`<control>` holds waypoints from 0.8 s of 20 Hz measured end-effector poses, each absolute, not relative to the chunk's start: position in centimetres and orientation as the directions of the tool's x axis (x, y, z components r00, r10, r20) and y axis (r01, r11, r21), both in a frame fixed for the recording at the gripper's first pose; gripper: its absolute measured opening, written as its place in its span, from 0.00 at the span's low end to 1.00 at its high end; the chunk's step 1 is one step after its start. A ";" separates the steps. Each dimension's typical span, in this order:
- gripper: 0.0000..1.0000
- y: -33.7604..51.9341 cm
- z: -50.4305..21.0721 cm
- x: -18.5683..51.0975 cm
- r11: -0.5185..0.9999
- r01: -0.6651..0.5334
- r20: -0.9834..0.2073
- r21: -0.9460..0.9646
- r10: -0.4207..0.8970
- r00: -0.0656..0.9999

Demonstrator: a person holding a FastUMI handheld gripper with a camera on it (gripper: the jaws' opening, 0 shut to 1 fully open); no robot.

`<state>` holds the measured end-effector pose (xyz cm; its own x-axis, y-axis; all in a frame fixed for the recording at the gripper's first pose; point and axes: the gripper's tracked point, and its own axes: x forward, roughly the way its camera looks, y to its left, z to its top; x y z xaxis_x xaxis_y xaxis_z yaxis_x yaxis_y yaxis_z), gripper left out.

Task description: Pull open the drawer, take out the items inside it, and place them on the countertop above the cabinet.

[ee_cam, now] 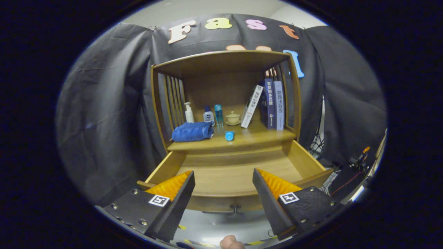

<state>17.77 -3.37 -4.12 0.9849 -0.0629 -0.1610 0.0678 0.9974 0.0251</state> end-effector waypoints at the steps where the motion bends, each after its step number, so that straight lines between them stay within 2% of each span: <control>1: 0.99 -3.8 -4.9 17.2 0.997 0.073 -0.154 0.016 -0.069 0.986; 7: 0.99 -3.6 -9.9 14.7 0.999 0.037 -0.132 -0.036 -0.042 0.990; 16: 0.99 -3.4 -13.3 15.2 0.993 0.072 -0.126 -0.093 -0.083 0.989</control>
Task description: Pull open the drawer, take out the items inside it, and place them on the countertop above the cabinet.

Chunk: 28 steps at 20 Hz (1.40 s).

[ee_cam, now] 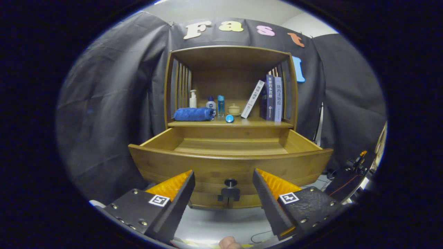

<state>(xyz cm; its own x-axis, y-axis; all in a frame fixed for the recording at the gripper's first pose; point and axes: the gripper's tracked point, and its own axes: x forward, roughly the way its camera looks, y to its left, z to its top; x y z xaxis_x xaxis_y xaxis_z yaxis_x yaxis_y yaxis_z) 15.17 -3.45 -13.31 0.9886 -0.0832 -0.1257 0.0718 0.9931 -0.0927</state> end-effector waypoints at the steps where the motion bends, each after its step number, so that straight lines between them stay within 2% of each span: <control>1: 0.99 -3.5 -14.1 15.6 0.993 0.077 -0.140 -0.092 -0.089 0.986; 6: 1.00 -4.7 -16.9 17.5 0.992 0.104 -0.183 -0.066 -0.115 0.976; 12: 0.99 -6.0 -17.4 20.8 0.989 0.148 -0.174 -0.023 -0.150 0.973; 13: 0.99 -6.1 -17.2 22.2 0.989 0.145 -0.132 -0.020 -0.146 0.980; 15: 0.99 -5.9 -17.0 22.0 0.991 0.133 -0.125 -0.029 -0.135 0.983; 28: 0.99 -5.8 -16.9 26.0 0.995 0.099 -0.147 -0.011 -0.099 0.984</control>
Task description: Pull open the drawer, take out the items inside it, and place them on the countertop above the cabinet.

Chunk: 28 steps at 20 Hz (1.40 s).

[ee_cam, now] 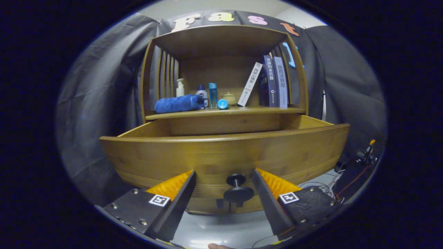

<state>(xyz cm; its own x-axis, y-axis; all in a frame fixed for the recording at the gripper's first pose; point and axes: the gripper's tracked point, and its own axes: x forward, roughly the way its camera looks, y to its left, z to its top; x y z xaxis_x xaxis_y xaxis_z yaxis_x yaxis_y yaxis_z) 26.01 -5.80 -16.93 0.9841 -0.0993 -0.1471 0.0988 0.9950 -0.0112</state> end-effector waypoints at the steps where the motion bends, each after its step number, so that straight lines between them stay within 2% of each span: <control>1: 0.99 -5.9 -16.9 26.6 0.995 0.097 -0.147 0.000 -0.096 0.984; 6: 0.99 -5.9 -16.0 30.7 0.995 0.101 -0.138 -0.006 -0.101 0.985; 10: 0.99 -6.3 -16.5 33.9 0.995 0.102 -0.186 0.006 -0.099 0.977; 28: 0.99 -6.6 -18.2 40.7 0.994 0.112 -0.248 -0.015 -0.113 0.962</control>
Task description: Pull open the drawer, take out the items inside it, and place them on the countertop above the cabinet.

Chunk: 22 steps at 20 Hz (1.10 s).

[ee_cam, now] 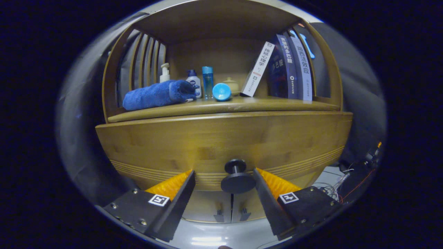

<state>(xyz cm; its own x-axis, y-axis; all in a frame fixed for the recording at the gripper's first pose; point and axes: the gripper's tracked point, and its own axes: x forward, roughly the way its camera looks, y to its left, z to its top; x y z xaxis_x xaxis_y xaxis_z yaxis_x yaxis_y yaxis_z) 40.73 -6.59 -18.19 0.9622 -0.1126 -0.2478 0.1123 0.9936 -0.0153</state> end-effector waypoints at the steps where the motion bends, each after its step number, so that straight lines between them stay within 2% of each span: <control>1: 0.99 -6.7 -18.1 41.5 0.994 0.110 -0.262 -0.024 -0.113 0.958; 5: 1.00 -6.9 -18.2 42.8 0.995 0.098 -0.342 0.025 -0.083 0.936; 11: 1.00 -6.9 -15.7 39.6 0.996 0.094 -0.303 0.008 -0.087 0.949; 17: 0.99 -5.4 -9.9 35.0 0.997 0.075 -0.227 -0.008 -0.075 0.971; 22: 0.99 -3.8 -1.1 29.9 0.997 0.069 -0.110 -0.030 -0.072 0.991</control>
<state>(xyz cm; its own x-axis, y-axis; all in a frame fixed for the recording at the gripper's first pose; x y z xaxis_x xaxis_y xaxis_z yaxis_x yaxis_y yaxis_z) 29.87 -3.83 -1.10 0.9913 -0.0717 -0.1104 0.0688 0.9972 -0.0300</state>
